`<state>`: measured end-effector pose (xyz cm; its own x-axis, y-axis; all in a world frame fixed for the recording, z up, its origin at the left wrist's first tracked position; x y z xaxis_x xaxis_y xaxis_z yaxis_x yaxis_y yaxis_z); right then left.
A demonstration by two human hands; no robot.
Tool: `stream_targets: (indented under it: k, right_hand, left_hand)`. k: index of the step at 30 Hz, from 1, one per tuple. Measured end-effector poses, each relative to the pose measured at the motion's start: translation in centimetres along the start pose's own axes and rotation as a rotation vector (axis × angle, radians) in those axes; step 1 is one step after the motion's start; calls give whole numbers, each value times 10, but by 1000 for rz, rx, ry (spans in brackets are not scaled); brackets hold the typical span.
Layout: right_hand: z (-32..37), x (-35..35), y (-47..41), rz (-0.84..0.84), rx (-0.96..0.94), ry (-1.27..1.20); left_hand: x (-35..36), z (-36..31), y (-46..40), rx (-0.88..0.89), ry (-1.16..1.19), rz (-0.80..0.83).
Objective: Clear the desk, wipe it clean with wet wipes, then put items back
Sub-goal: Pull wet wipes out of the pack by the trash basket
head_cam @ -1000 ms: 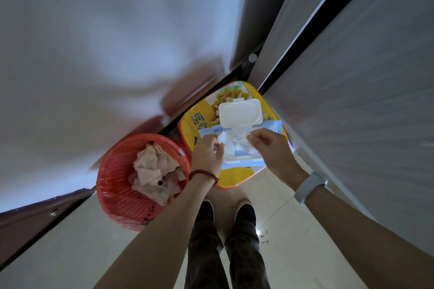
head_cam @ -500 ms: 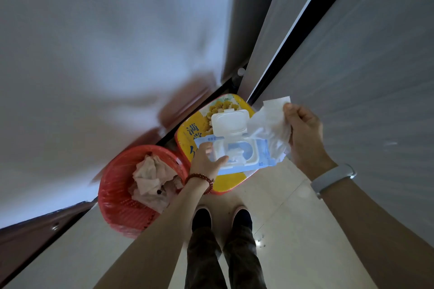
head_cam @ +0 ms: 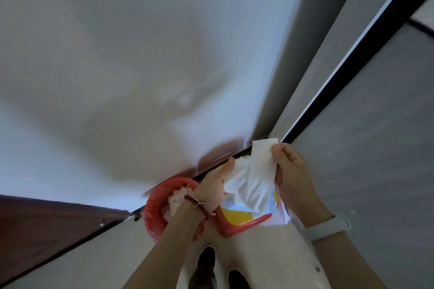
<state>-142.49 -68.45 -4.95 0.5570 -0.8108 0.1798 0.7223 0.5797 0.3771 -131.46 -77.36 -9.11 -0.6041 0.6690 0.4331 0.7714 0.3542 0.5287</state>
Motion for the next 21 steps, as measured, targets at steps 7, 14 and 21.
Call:
stream_targets:
  k: [7, 14, 21]
  right_hand:
    - [58, 99, 76, 234, -126, 186]
    - [-1, 236, 271, 1084, 32, 431]
    - [-81, 282, 466, 1496, 31, 623]
  left_hand:
    - [-33, -95, 180, 572, -270, -672]
    - [-65, -46, 397, 710, -206, -1006]
    - [-75, 71, 606, 662, -283, -1616]
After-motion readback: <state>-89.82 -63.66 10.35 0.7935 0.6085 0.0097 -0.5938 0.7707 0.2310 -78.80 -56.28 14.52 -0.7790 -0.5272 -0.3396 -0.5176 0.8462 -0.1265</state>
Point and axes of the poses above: each hand's wrist, its own y-axis away from the middle knuckle, its own x-axis out of the palm, z = x × y, the point moved 6 cm from there along -y, towards the middle knuckle, and after that the axes turned 5 degrees about x, right-handed, at the moved point
